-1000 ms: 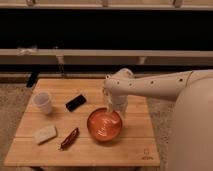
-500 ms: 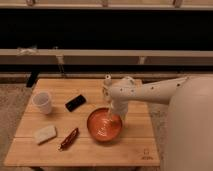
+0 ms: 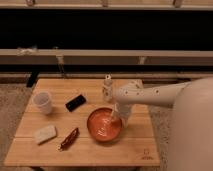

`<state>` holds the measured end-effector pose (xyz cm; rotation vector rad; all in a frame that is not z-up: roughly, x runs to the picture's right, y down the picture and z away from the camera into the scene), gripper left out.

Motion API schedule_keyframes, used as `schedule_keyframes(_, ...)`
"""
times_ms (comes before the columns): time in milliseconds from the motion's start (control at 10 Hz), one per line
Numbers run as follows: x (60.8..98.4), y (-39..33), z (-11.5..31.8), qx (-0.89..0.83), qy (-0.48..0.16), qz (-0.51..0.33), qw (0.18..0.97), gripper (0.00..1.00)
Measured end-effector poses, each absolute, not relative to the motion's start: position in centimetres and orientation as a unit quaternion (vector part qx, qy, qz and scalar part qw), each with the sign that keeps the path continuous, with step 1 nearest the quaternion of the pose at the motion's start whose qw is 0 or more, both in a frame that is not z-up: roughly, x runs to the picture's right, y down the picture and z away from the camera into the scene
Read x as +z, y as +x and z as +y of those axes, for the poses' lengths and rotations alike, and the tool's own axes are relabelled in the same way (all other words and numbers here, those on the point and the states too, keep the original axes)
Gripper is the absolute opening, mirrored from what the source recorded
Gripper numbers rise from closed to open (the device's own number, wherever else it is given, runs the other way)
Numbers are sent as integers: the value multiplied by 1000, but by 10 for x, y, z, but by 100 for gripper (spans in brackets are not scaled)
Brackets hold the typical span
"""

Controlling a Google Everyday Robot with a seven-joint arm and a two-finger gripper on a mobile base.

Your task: Pick up the ceramic bowl

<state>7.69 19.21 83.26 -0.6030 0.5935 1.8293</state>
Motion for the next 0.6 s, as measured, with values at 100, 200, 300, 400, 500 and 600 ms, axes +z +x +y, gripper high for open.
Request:
schedule_keyframes(100,836,73,195,766,-267,246,531,59)
schedule_keyframes(200,837,71,197,764,-275,245,530,51)
schedule_keyframes(300,838,71,200,762,-283,245,529,43)
schedule_keyframes(400,837,70,202,760,-292,243,527,33)
schedule_keyframes(500,832,69,200,762,-301,236,523,22)
schedule_keyframes(600,823,69,196,766,-308,226,517,11)
